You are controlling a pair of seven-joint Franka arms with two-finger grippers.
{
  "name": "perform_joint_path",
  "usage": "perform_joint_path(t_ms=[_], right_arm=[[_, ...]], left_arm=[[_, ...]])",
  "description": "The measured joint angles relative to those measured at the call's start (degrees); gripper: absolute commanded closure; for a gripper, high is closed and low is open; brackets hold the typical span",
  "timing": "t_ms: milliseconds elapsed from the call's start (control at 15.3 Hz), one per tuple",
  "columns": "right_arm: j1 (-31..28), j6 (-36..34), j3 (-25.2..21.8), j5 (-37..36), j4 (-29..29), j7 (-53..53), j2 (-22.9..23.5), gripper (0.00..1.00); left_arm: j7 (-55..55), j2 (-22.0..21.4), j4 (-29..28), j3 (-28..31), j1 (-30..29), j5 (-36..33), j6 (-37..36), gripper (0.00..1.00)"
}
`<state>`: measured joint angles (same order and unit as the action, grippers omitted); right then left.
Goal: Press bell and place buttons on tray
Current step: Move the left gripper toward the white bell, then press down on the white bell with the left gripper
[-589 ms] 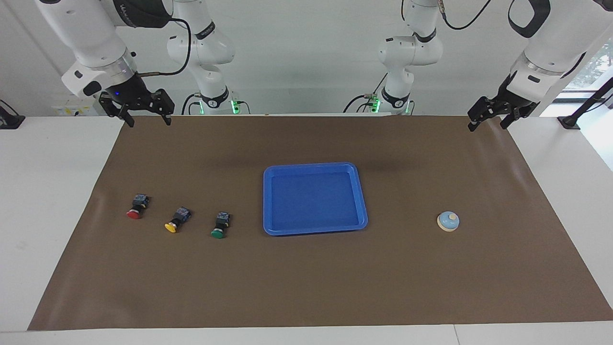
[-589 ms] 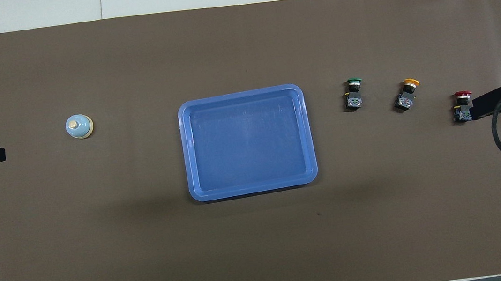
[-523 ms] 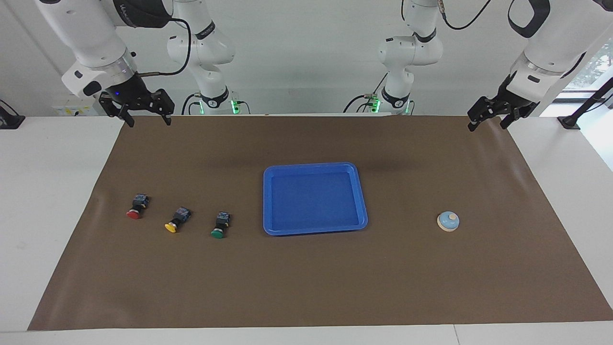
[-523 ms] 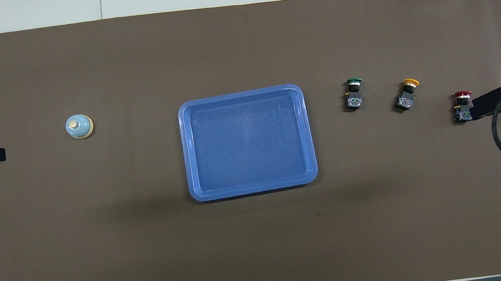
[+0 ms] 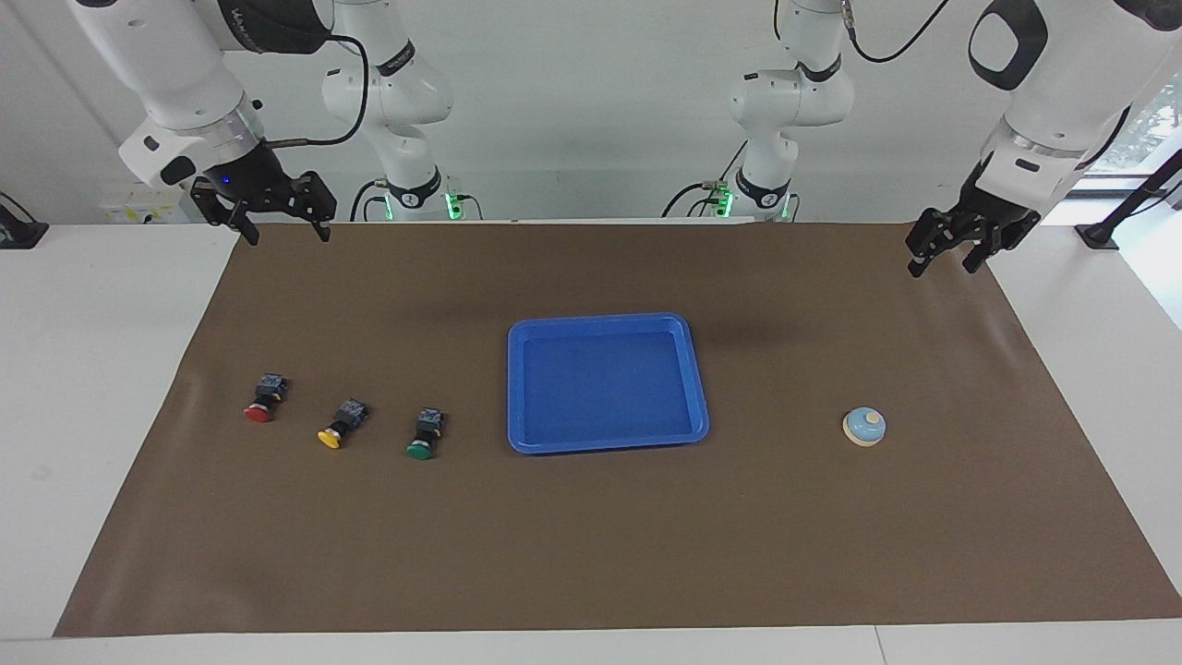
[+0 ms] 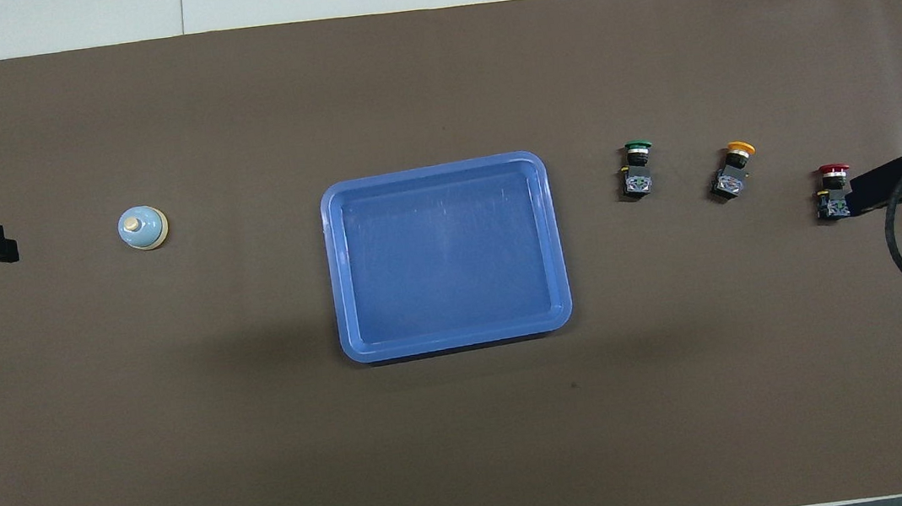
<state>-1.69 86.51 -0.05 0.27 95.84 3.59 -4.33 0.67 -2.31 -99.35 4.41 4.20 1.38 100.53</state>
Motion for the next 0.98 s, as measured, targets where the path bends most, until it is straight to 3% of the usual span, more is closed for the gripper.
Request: perform_joint_path(t_ms=[262, 523, 719, 981], right_arm=[[0.00, 0.00, 0.00, 0.00, 0.00, 0.00, 0.00, 0.00], [0.00, 0.00, 0.00, 0.00, 0.00, 0.00, 0.00, 0.00], [0.00, 0.00, 0.00, 0.00, 0.00, 0.00, 0.00, 0.00], [0.00, 0.00, 0.00, 0.00, 0.00, 0.00, 0.00, 0.00]], left_arm=[[-0.02, 4.11, -5.87, 0.25, -0.21, -0.01, 10.79, 1.00], [-0.06, 13.38, -6.40, 0.36, -0.26, -0.58, 20.75, 1.00], [-0.11, 17.53, -6.26, 0.36, -0.26, -0.73, 25.14, 1.00], [-0.12, 19.35, -6.24, 0.24, -0.13, -0.75, 26.97, 1.00]])
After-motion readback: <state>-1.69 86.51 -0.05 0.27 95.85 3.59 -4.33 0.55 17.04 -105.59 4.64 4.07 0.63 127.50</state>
